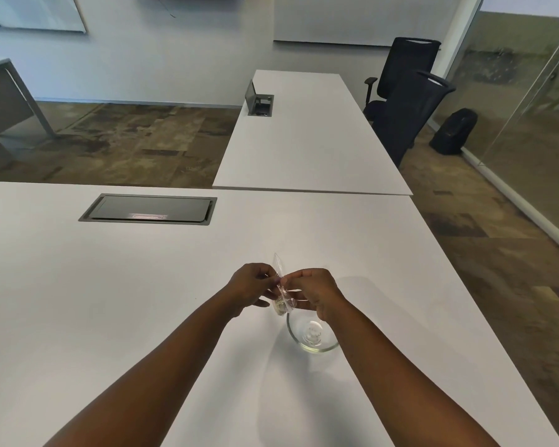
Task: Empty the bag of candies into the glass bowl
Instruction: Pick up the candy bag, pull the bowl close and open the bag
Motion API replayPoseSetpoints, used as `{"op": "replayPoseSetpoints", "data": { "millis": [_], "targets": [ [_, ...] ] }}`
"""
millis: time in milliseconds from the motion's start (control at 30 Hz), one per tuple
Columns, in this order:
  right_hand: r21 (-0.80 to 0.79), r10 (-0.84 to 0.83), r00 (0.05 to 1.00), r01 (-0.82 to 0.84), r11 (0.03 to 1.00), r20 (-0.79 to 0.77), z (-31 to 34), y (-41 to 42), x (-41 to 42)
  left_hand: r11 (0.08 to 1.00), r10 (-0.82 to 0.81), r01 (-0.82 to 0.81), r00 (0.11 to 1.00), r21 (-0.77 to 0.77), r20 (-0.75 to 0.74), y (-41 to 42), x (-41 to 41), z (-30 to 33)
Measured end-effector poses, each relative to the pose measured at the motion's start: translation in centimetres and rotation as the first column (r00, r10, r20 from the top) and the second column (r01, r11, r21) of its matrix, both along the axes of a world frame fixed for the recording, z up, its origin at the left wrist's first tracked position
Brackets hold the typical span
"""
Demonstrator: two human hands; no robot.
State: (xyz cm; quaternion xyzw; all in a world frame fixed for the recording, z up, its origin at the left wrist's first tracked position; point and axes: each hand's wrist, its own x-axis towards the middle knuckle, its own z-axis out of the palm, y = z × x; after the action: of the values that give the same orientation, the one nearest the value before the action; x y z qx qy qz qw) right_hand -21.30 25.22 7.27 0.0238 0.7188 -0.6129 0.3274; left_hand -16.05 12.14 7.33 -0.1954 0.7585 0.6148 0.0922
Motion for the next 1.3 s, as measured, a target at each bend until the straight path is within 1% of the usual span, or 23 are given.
{"op": "replayPoseSetpoints", "data": {
  "millis": [100,233,333,433,733,833,933,1067,1167,1300],
  "targets": [
    [-0.051,-0.009,0.999,0.011,0.999,0.037,0.1,0.0,-0.1,0.998,0.008,-0.008,1.0,0.055,-0.003,0.1,-0.2,0.1],
    [-0.176,-0.001,0.993,0.022,0.984,0.117,0.1,0.1,0.1,0.98,0.022,-0.022,1.0,0.2,0.0,0.0,-0.2,0.0],
    [-0.247,-0.004,0.985,0.047,0.968,0.172,0.1,0.1,0.2,0.941,0.032,-0.035,0.999,0.338,0.014,-0.2,-0.1,-0.2],
    [-0.296,0.016,0.977,0.048,0.954,0.211,0.0,0.1,0.3,0.895,0.048,-0.06,0.998,0.442,0.04,-0.3,-0.2,-0.4],
    [-0.373,0.023,0.954,0.094,0.923,0.297,0.2,0.5,0.4,0.834,0.083,-0.094,0.996,0.544,0.045,-0.2,-0.2,-0.9],
    [-0.333,0.004,0.966,0.085,0.939,0.258,0.4,0.4,0.4,0.852,0.128,-0.139,0.99,0.505,0.058,0.1,-0.3,-0.6],
    [-0.206,-0.028,0.99,0.056,0.977,0.136,0.5,0.2,0.4,0.915,0.178,-0.191,0.982,0.355,0.068,0.5,-0.6,-0.1],
    [-0.102,-0.039,0.999,0.039,0.994,0.001,0.6,0.1,0.3,0.966,0.167,-0.173,0.985,0.193,0.05,0.6,-0.9,0.2],
    [-0.011,-0.051,0.993,0.051,0.999,-0.105,0.7,0.0,0.4,0.976,0.198,-0.2,0.979,0.08,0.037,0.6,-1.1,0.0],
    [0.195,-0.023,0.944,0.092,0.977,-0.33,0.6,-0.1,0.3,0.963,0.248,-0.247,0.969,-0.11,-0.005,0.7,-1.3,-0.5]
  ]
}}
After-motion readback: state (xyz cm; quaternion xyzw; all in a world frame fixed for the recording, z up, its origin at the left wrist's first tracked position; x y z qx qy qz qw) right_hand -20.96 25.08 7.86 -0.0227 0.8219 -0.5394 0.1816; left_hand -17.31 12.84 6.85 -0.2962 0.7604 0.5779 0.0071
